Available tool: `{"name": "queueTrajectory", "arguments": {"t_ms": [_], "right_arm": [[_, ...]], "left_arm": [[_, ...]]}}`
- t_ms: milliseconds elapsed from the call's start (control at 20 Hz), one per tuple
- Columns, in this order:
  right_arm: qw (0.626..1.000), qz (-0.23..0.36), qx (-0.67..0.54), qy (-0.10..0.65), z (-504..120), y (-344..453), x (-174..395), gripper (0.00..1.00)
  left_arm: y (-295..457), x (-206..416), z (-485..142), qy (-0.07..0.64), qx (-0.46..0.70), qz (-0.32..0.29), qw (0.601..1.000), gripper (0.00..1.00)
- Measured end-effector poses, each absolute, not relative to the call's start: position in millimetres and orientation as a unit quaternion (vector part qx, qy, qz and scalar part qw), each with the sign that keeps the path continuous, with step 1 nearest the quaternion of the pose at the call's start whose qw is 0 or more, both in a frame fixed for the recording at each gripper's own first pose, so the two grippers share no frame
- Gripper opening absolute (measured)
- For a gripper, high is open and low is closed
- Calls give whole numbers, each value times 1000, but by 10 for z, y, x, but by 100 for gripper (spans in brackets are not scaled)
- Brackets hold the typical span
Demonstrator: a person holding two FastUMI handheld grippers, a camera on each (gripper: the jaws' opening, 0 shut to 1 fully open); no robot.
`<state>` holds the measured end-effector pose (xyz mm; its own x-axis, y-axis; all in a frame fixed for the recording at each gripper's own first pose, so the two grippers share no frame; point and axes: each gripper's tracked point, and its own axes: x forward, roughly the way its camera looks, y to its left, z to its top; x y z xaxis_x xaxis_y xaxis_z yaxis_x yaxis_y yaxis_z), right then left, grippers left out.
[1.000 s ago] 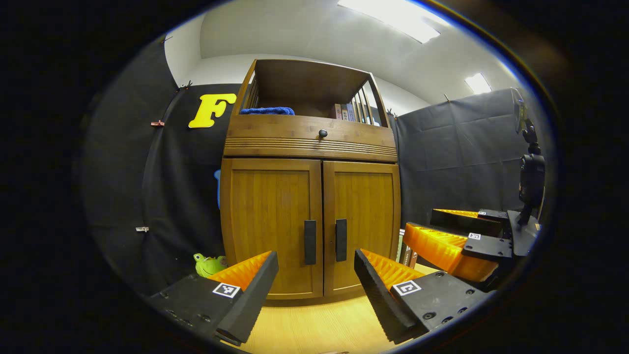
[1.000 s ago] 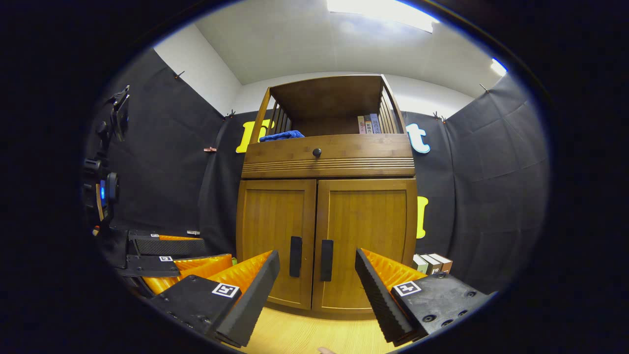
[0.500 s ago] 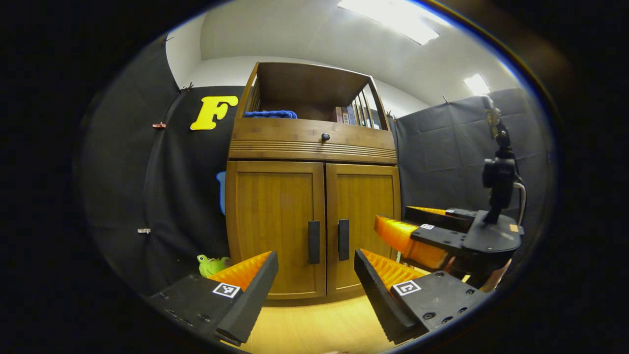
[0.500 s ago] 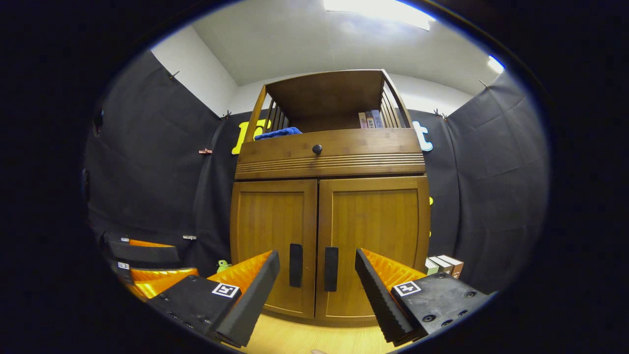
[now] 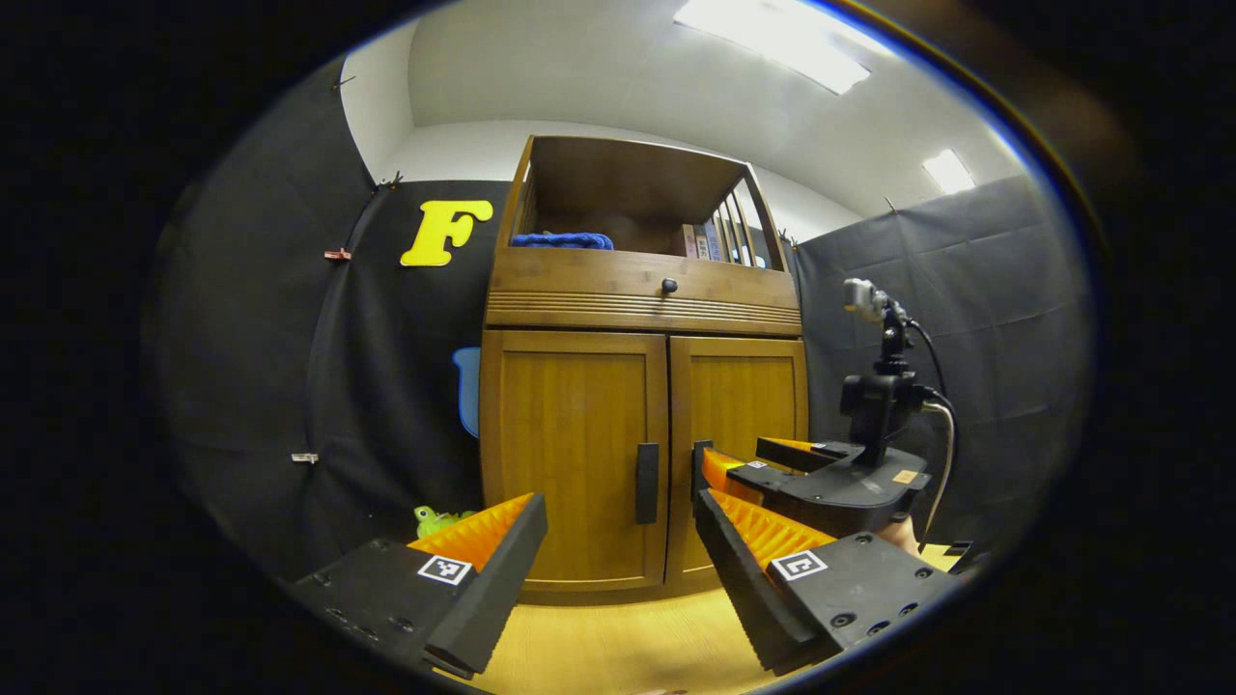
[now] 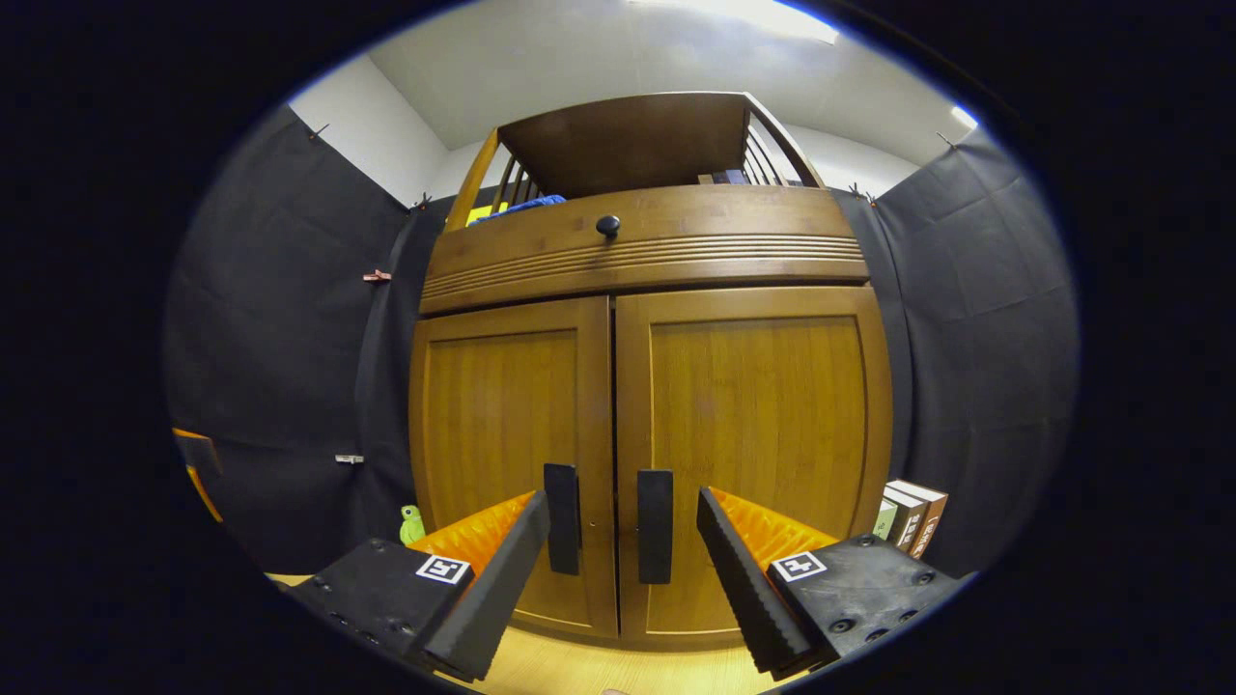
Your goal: Open the right door of the double-door shoe cabinet with the right hand, and open the left door with the left hand.
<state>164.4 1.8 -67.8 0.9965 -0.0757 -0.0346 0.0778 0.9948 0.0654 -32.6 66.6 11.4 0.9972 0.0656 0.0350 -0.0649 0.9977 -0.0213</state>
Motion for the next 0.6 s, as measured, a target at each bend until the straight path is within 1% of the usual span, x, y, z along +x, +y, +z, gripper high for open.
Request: {"name": "queueTrajectory", "arguments": {"t_ms": [50, 100, 150, 300, 350, 400, 450, 500, 550, 600], "right_arm": [[998, -46, 31, 19, -736, -15, 1717, 97], [998, -52, 30, 25, -808, -44, 1792, 99], [998, -54, 28, 30, -883, -33, 1868, 98], [997, -73, 12, 37, -1088, -101, 2083, 98], [996, -78, 9, 41, -1155, -145, 2132, 97], [996, -80, 11, 43, -1215, -159, 2185, 96], [995, -83, 16, 46, -1251, -191, 2225, 94], [995, -85, 22, 50, -1298, -205, 2261, 96], [995, -84, 28, 56, -1350, -209, 2284, 93], [995, -81, 29, 59, -1382, -198, 2310, 93]], "left_arm": [[691, -335, 112, -17, -10, 34, 999, 97], [704, -340, 93, -16, -10, 36, 999, 97], [706, -334, 100, -16, -10, 37, 999, 97], [732, -308, 55, -13, -5, 38, 999, 97], [742, -279, 48, -11, -4, 38, 999, 99], [755, -266, 36, -10, -2, 37, 999, 97], [764, -245, 21, -8, -1, 36, 999, 97], [770, -215, -8, -6, 0, 34, 999, 97], [776, -189, -17, -4, 1, 32, 999, 97], [793, -157, -44, -2, 1, 31, 1000, 99]]}}
